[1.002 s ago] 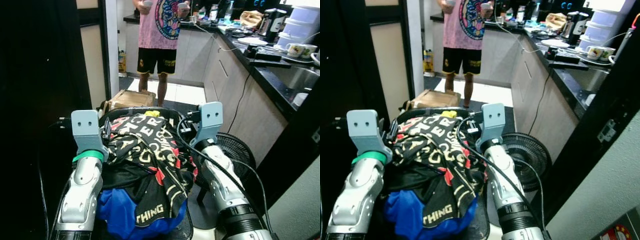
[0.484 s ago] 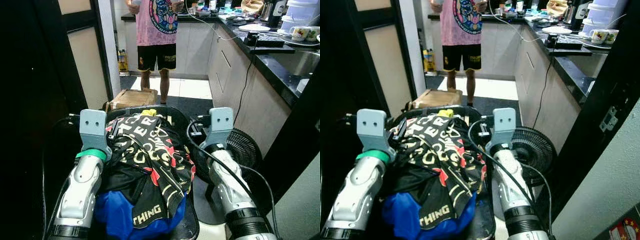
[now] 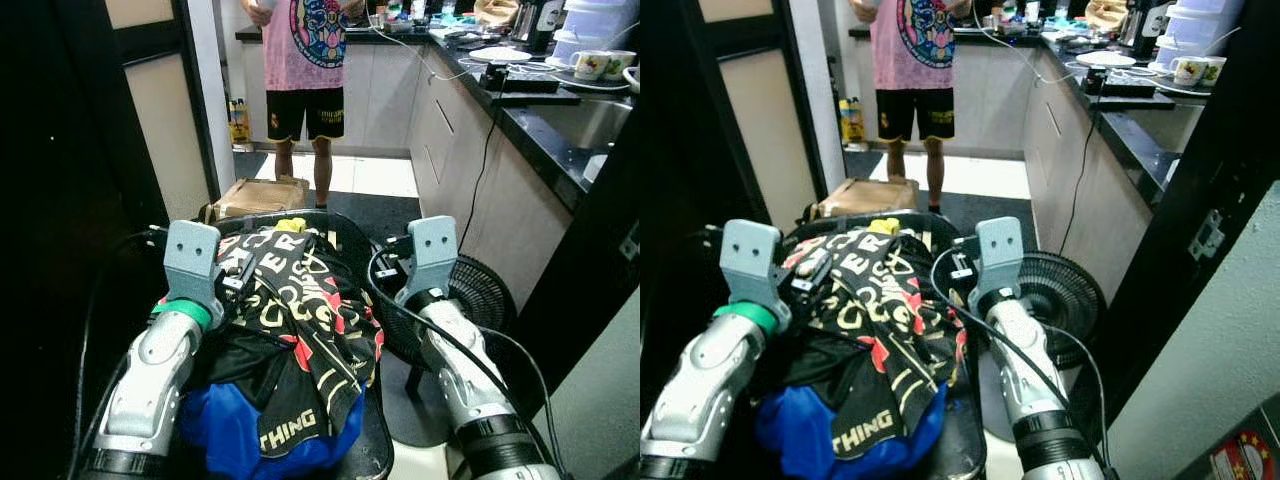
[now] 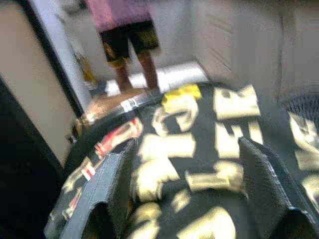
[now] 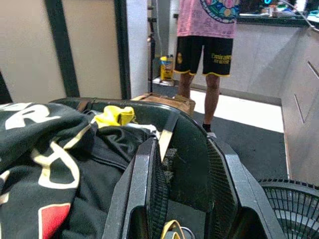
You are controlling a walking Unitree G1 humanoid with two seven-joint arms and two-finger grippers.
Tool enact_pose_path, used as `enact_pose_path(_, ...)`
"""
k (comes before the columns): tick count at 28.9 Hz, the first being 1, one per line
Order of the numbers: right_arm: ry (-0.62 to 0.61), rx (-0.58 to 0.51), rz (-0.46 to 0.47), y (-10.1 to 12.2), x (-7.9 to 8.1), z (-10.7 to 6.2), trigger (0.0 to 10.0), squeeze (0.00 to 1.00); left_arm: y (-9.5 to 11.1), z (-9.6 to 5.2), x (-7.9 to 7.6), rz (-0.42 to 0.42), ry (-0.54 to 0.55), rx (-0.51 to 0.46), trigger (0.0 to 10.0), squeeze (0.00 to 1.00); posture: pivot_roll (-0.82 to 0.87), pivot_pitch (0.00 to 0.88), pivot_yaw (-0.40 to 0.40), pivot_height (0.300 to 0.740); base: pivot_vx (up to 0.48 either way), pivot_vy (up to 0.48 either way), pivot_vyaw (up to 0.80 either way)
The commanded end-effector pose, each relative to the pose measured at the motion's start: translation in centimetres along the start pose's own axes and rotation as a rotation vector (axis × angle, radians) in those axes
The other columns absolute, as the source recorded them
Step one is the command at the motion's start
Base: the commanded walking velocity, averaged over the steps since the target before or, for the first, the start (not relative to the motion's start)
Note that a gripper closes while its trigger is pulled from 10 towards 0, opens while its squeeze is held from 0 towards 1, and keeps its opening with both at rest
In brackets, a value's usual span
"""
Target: Clothes washing
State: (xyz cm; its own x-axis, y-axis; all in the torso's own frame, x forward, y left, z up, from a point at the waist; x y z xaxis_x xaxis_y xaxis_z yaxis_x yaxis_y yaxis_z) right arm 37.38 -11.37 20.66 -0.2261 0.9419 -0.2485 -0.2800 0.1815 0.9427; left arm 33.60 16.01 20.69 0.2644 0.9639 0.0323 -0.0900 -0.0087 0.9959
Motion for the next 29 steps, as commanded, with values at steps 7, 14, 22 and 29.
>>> enact_pose_path(7,0.051,0.007,-0.021,-0.1,0.4,0.1,10.0,0.0,-1.0,-1.1,-0.8,0.025,-0.091,0.153,10.0,1.0,-0.01,0.041,0.023,0.74,0.0,0.0,0.0)
enact_pose_path(14,0.075,0.004,-0.028,-0.1,0.7,0.2,10.0,0.0,-1.5,-1.5,-1.2,0.053,-0.139,0.222,10.0,1.0,-0.01,0.035,0.022,0.74,0.0,0.0,0.0)
enact_pose_path(22,0.066,-0.017,-0.019,0.3,0.4,0.3,10.0,0.0,0.3,-0.9,-0.8,0.062,-0.056,0.127,10.0,0.0,-0.01,0.038,0.021,0.74,0.0,0.0,0.0)
enact_pose_path(29,-0.045,-0.066,0.069,1.1,-4.0,0.1,10.0,0.0,3.7,-0.5,1.2,0.026,0.131,-0.121,10.0,0.0,-0.02,0.048,0.019,0.74,0.0,0.0,0.0)
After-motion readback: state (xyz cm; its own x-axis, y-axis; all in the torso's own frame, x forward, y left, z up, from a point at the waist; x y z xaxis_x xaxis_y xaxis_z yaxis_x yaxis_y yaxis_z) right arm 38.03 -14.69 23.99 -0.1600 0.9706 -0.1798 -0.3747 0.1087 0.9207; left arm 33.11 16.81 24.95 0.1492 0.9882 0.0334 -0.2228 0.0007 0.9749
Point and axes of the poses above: a point about 5 cm out from each wrist's last joint towards the gripper, its own z axis pointing out of the wrist towards the gripper, its own y axis along the axis of the wrist's last joint, x = y × z, the point moved 1 cm from there along z, pointing out of the wrist towards the gripper, and after that the axes turned 9 degrees about -z, right-handed, at the moved point
